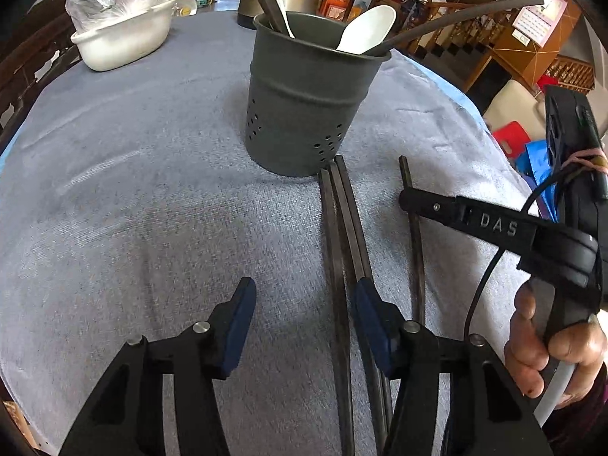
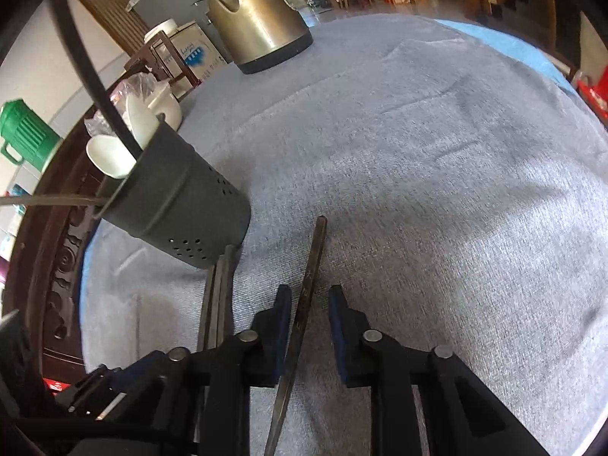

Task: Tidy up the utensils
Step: 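Close the left tool on a dark chopstick while the right tool holds its chopstick, then lift both held chopsticks off the cloth and carry them toward the holder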

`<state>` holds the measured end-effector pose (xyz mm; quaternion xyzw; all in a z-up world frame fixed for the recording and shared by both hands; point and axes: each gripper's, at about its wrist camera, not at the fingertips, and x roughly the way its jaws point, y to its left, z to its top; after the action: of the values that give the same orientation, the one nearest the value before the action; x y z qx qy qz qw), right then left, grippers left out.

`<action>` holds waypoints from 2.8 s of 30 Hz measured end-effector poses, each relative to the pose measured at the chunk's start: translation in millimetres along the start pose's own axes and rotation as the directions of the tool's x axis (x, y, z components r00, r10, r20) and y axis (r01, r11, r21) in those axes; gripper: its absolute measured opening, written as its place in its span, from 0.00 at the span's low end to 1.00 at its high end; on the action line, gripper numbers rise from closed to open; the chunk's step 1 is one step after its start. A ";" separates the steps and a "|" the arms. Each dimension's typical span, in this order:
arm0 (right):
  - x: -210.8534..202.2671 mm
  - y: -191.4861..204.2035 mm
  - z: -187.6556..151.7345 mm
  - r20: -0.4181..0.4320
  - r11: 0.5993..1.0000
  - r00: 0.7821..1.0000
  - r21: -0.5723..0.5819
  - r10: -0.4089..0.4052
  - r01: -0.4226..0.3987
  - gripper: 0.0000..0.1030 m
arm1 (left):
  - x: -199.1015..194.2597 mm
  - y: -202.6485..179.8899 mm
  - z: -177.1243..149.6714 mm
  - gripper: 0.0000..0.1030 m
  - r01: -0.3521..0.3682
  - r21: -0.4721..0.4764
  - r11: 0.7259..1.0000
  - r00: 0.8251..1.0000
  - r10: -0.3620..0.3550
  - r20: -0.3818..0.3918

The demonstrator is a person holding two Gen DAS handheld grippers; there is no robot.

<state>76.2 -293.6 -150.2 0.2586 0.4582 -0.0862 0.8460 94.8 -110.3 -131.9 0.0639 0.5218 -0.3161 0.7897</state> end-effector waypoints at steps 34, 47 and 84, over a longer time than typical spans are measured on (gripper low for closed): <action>0.8 5.6 1.6 -0.092 0.994 0.996 -0.108 -0.018 0.009 0.13 | 4.7 11.9 28.0 0.34 -0.040 -0.014 0.999 0.999 0.040 -0.003; 6.4 18.8 7.4 -0.030 0.982 0.995 -0.170 -0.091 0.084 0.09 | 23.1 14.3 35.6 0.07 -0.049 -0.006 0.999 0.999 0.049 0.018; -21.5 8.5 6.9 -0.032 0.997 0.999 -0.072 0.027 -0.029 0.15 | 1.6 37.6 21.1 0.30 -0.038 -0.066 0.997 0.999 0.037 -0.011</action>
<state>72.3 -291.9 -126.4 0.2354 0.4704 -0.0536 0.8488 133.0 -90.3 -132.5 0.0489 0.5344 -0.2834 0.7948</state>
